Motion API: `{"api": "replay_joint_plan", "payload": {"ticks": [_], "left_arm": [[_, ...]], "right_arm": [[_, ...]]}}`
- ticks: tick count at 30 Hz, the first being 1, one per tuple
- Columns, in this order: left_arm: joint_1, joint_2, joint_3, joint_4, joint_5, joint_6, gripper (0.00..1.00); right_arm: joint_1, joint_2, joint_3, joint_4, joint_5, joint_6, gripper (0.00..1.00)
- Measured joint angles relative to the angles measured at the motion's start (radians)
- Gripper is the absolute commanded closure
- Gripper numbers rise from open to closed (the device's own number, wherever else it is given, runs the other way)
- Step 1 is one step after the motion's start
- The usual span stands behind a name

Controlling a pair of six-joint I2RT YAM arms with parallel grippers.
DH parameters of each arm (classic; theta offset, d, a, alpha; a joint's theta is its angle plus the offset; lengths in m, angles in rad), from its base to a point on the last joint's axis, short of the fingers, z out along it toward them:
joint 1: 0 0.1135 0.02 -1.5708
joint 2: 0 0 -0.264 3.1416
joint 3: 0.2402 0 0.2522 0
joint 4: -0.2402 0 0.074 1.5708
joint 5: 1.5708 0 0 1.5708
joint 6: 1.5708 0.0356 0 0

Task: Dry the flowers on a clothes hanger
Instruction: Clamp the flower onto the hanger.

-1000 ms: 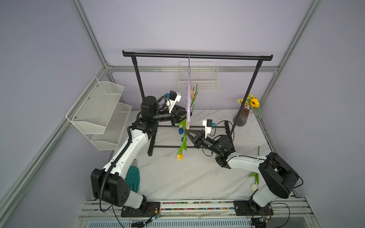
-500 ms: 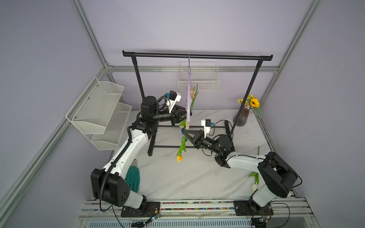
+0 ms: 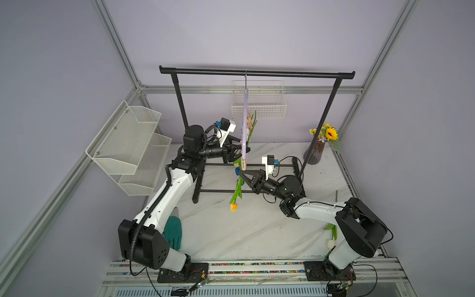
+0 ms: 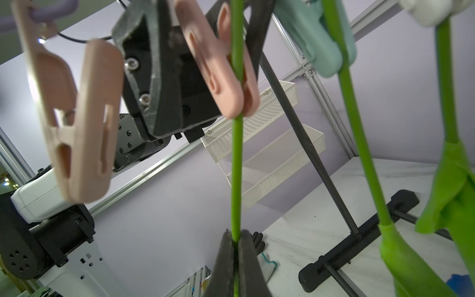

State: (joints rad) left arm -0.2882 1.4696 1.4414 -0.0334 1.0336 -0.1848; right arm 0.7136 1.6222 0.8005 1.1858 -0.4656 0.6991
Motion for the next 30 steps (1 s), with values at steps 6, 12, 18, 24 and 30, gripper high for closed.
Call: {"api": "replay_joint_plan", "payload": {"ticks": [6,12,18,24,30], "left_arm": [[0.0,-0.002,0.0,0.001,-0.009,0.005,0.21],[0.0,-0.03,-0.01,-0.026,-0.053,0.021,0.0],[0.013,-0.1,-0.047,-0.051,-0.127,0.021,0.0],[0.032,-0.161,-0.127,-0.066,-0.176,0.02,0.0],[0.04,-0.225,-0.216,-0.082,-0.213,0.02,0.0]], "right_arm": [[0.0,0.0,0.0,-0.004,0.005,-0.005,1.0],[0.0,-0.007,0.0,-0.047,0.037,-0.04,0.89],[0.0,-0.079,-0.01,-0.151,0.08,-0.11,0.67],[0.0,-0.186,-0.045,-0.276,0.132,-0.177,0.59],[0.0,-0.266,-0.079,-0.393,0.184,-0.228,0.59]]}}
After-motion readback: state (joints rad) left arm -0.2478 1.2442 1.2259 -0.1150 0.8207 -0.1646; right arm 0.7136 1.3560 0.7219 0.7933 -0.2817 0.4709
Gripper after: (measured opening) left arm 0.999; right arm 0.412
